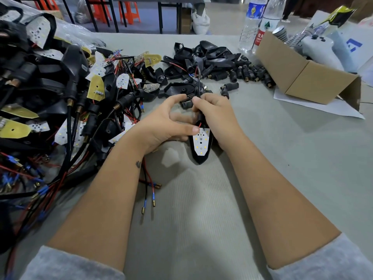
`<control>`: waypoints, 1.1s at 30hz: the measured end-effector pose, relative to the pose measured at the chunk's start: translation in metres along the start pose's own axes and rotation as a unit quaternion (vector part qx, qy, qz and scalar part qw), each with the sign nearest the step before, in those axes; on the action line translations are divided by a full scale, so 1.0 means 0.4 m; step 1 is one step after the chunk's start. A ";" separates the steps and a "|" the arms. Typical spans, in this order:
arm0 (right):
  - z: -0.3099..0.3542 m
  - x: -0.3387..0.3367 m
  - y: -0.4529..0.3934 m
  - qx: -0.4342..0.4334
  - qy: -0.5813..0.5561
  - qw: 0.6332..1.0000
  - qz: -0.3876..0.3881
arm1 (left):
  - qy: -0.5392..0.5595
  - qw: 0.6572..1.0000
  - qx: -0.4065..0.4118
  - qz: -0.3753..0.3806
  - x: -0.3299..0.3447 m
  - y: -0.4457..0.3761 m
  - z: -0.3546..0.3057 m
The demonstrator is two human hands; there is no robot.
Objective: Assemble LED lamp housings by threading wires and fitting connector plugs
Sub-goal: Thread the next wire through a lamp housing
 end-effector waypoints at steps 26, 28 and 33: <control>0.024 0.053 0.043 0.069 0.071 0.937 0.336 | 0.523 0.815 0.124 -0.216 -0.057 -0.019 -0.007; 0.024 0.053 0.049 0.074 0.085 0.924 0.366 | 0.534 0.808 0.121 -0.219 -0.057 -0.017 -0.004; 0.019 0.038 0.053 0.095 0.079 0.913 0.389 | 0.544 0.797 0.117 -0.236 -0.056 -0.019 -0.001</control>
Point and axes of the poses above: each hand's wrist, its own y-axis away from the middle knuckle, its own x-axis out of the palm, z = x × y, the point moved 4 cm from there along -y, towards the middle knuckle, and after that the axes turned 7 degrees about z, right-handed, at the moved point
